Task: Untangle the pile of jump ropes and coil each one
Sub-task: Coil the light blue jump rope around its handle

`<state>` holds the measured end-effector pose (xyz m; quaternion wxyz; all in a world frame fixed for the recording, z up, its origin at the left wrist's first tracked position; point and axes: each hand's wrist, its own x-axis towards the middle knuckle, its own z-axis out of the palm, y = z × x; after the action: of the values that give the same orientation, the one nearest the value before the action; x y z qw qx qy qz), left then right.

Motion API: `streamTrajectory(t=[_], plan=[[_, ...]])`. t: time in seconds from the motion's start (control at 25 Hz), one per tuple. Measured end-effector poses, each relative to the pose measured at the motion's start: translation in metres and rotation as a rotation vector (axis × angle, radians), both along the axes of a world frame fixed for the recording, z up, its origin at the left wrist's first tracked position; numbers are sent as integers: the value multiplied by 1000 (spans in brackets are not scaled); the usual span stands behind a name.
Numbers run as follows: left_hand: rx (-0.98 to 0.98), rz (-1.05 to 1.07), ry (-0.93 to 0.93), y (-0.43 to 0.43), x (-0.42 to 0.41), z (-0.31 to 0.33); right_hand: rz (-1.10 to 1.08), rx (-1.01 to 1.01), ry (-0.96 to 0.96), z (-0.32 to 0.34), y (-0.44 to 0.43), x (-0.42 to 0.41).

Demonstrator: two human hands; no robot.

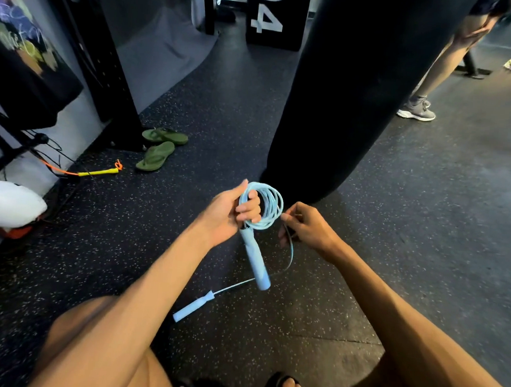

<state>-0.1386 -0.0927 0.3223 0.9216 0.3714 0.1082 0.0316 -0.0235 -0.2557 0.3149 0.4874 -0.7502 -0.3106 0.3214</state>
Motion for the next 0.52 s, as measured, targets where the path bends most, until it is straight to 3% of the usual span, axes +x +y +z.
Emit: streamTrajectory(t=[0.12,0.32,0.4,0.52], plan=[[-106,267,-3,11,3,-2,85,-143,95,0,-5,-4],[-36,640,109,24,10,-12,338,-310,200,-8,-10,-9],[134,670,141,22,11,-18,378,-297,186,-9,-8,-10],[592,633,211,11,11,-26,405,-198,80,-3,-2,-12]])
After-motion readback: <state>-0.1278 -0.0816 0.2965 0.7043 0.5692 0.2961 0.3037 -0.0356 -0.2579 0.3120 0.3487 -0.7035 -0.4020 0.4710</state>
